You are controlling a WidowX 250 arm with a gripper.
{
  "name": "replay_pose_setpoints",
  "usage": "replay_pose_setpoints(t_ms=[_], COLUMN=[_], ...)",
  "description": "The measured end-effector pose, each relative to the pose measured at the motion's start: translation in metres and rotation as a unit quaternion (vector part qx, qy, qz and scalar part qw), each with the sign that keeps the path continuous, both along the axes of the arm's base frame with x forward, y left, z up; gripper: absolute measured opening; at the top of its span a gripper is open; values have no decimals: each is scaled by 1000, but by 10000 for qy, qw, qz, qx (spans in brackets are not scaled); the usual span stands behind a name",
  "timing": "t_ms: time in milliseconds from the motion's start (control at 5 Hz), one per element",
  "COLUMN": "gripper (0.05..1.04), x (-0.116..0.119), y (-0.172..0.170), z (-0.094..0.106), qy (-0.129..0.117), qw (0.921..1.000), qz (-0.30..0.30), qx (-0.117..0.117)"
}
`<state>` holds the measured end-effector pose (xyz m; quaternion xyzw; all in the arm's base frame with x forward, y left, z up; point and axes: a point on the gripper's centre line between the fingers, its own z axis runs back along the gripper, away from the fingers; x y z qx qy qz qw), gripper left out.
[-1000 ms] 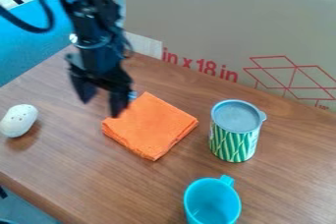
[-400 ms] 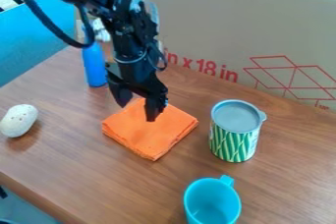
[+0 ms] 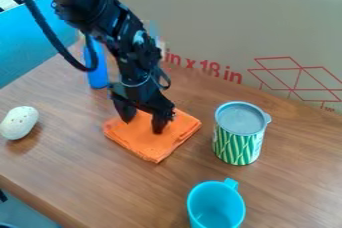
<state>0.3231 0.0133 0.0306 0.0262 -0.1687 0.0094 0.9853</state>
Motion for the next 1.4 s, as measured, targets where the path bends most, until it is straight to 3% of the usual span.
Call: replay_pose_setpoints(t_ms=[200, 400, 600, 800, 1000, 1400], gripper=[1001, 1001, 1001, 1001, 1000, 1001], x=[-7, -39, -67, -69, -66, -73], y=[4, 22, 48, 69, 93, 95], z=[-4, -3, 6, 17, 18, 12], qy=[102, 718, 1372, 1416, 1383, 1583], qw=[9998, 9960, 9854, 9822, 9802, 9767], qz=[172, 453, 674, 846, 1117, 1214], qx=[-48, 294, 747, 897, 868, 797])
